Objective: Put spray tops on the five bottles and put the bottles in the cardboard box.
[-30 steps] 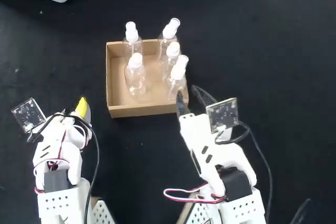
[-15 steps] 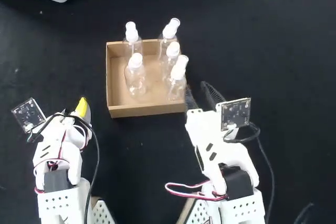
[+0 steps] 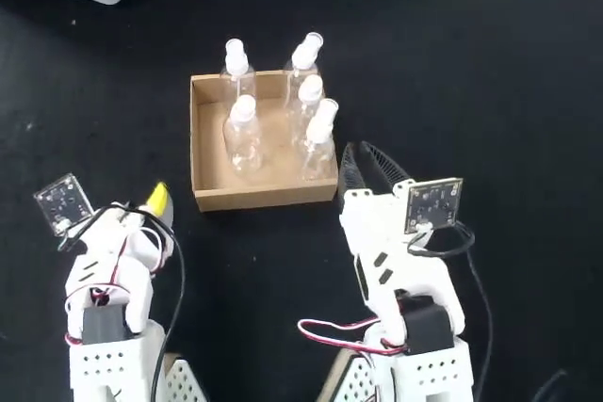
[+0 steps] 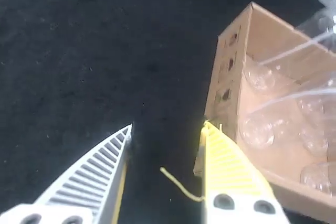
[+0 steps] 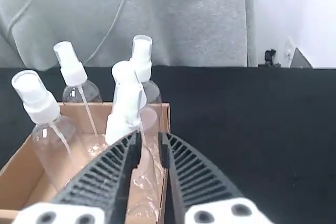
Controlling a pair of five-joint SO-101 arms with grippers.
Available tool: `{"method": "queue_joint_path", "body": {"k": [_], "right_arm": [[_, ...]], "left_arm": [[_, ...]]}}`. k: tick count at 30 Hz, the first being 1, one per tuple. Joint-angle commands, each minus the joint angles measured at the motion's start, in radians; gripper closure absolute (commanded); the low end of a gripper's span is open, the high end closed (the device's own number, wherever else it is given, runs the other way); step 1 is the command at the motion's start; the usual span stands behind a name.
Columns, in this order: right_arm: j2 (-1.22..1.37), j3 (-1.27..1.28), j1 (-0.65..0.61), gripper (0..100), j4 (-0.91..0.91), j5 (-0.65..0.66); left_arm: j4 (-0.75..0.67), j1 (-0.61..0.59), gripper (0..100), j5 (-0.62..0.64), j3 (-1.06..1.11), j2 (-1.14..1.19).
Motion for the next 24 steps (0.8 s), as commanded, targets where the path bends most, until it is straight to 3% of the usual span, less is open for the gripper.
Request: {"method": "queue_joint_path", "body": {"k": [1, 3, 7, 10, 19, 24], "right_arm": [[-0.097, -0.004, 0.025, 98.6, -0.034, -0.009], [-0.097, -0.004, 0.025, 98.6, -0.034, -0.009], [-0.097, -0.004, 0.025, 98.6, -0.034, -0.006], [-0.097, -0.004, 0.025, 98.6, -0.034, -0.006], [-0.097, -0.041, 0.023, 98.6, -0.023, -0.003], [-0.097, -0.094, 0.023, 98.5, 0.078, 0.0]], "left_arm": [[0.008, 0.019, 81, -0.002, 0.024, -0.014], [0.006, 0.021, 83, -0.003, 0.024, -0.014], [-0.021, 0.022, 98, -0.063, 0.024, -0.014], [-0.02, 0.022, 95, -0.107, 0.024, -0.014], [-0.021, 0.018, 97, -0.107, 0.024, -0.014], [-0.028, 0.013, 97, -0.107, 0.024, -0.014]]}}
